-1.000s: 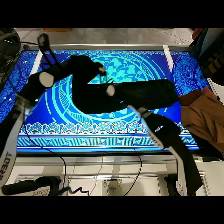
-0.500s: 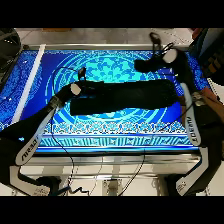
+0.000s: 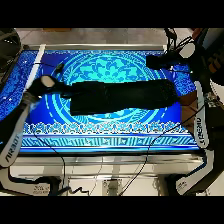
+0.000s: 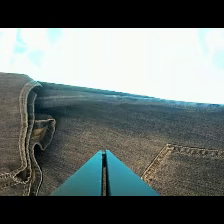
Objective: Fold the clothes and pants, and hang the long-sleeved shirts on hangers.
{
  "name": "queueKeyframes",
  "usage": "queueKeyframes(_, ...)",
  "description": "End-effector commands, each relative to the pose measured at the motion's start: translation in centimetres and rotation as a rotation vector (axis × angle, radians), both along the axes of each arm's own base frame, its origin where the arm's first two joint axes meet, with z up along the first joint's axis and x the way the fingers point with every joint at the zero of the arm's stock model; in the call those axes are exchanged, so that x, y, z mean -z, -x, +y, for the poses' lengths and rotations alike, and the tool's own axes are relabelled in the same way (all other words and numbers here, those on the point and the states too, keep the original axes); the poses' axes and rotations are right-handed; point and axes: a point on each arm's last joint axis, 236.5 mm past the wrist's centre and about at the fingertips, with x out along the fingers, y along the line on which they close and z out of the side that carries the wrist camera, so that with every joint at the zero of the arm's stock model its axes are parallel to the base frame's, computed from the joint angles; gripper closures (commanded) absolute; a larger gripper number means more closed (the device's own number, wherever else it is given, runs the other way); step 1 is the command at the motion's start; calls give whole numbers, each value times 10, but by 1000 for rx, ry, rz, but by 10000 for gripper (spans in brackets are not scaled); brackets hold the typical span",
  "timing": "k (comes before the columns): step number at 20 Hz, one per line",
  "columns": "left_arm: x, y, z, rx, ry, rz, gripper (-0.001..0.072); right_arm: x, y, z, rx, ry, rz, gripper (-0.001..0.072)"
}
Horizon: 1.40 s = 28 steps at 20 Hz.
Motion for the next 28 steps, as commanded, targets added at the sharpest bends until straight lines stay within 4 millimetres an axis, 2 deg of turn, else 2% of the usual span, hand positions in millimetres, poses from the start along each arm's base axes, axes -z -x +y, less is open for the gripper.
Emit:
queueKeyframes(1, 16, 6, 80, -92, -26, 70, 11, 0, 1, -2, 1, 4, 2, 684)
queueKeyframes(3, 32, 4, 87, -107, 22, 96, 12, 0, 1, -2, 1, 3, 2, 684)
queueKeyframes(6, 62, -7, 67, -103, 132, 117, 12, -2, 2, 3, -5, -20, 3, 684)
queueKeyframes(9, 95, -17, 57, -105, 125, 125, 12, -6, 3, 13, -20, -54, 4, 684)
queueKeyframes(11, 106, -21, 42, -99, 126, 123, 12, -5, 4, 17, -37, -41, -2, 684)
queueKeyframes(15, 119, -23, 0, -43, 109, 107, 28, -4, 8, 33, -87, -17, -14, 684)
queueKeyframes(16, 118, -25, -12, -28, 103, 92, 157, -2, 8, 36, -93, -15, -17, 684)
queueKeyframes(17, 114, -27, -21, -15, 98, 75, 361, 1, 7, 38, -99, -9, -22, 684)
queueKeyframes(18, 109, -29, -27, -7, 95, 58, 567, 9, 4, 33, -88, 10, -22, 684)
queueKeyframes(19, 97, -32, -30, 12, 90, 26, 686, 17, 2, 27, -77, 37, -17, 684)
queueKeyframes(21, 59, -42, -30, 57, 65, -66, 686, 35, 1, 20, -63, 67, 3, 684)
queueKeyframes(23, 4, -47, -20, 107, 0, -159, 687, 49, 3, 24, -60, 55, 23, 684)
queueKeyframes(24, -22, -42, -17, 145, -37, -186, 687, 56, 5, 29, -65, 49, 33, 685)
queueKeyframes(26, -69, -22, -10, 199, -100, -187, 688, 71, 7, 51, -88, 24, 48, 686)
queueKeyframes(28, -105, 3, -2, 211, -141, -159, 687, 87, 9, 93, -129, -48, 71, 686)
